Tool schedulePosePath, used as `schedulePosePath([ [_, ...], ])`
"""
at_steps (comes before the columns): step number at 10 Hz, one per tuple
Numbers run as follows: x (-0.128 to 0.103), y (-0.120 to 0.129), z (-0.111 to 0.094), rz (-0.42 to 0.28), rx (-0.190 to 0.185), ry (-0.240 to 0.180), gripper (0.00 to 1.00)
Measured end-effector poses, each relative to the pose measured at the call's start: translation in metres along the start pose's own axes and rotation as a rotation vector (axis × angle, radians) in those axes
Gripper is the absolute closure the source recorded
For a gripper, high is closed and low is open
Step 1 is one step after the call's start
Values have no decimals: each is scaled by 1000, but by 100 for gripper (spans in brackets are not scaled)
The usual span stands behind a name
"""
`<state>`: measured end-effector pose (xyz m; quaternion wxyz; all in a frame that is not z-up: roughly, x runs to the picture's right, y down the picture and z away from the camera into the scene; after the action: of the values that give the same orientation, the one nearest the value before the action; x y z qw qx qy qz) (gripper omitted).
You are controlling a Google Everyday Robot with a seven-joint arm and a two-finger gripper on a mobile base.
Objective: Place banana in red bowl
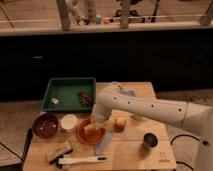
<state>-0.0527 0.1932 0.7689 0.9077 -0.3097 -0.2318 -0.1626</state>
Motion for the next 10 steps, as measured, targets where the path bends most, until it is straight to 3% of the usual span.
schedulePosePath([
  [1,0,0,1,0,-1,-1,20],
  [10,1,0,1,10,-1,-9,20],
])
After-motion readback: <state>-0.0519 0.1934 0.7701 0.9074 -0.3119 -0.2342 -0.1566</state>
